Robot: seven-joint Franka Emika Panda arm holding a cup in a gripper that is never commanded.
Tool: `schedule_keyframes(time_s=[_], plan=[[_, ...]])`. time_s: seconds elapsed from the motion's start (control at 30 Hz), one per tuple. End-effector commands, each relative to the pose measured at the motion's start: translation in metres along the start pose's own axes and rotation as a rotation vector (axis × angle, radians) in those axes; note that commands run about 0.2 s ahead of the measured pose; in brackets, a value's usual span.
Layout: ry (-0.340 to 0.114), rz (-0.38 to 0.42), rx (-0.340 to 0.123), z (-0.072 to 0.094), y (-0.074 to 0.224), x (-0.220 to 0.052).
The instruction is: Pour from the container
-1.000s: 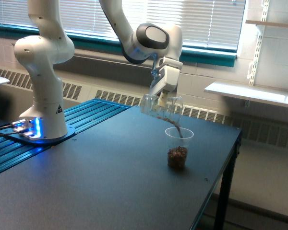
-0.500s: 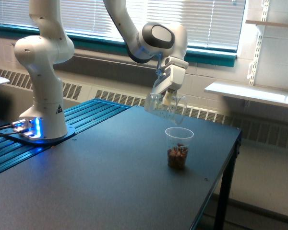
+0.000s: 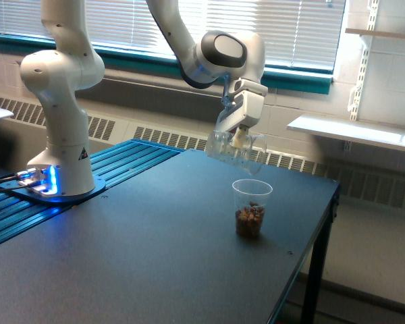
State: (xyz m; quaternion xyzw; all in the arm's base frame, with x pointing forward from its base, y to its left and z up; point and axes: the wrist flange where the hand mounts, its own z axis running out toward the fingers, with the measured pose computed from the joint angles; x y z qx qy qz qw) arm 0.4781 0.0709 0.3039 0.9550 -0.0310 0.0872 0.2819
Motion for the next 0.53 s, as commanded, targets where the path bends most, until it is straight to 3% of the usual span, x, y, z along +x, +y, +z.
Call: schedule_keyframes(time_s=[0.03,0.53], plan=[[0.017,0.002,0.045,-0.001,0.008,0.001],[0.013,0.036,0.134,0.013,0.020,-0.012]])
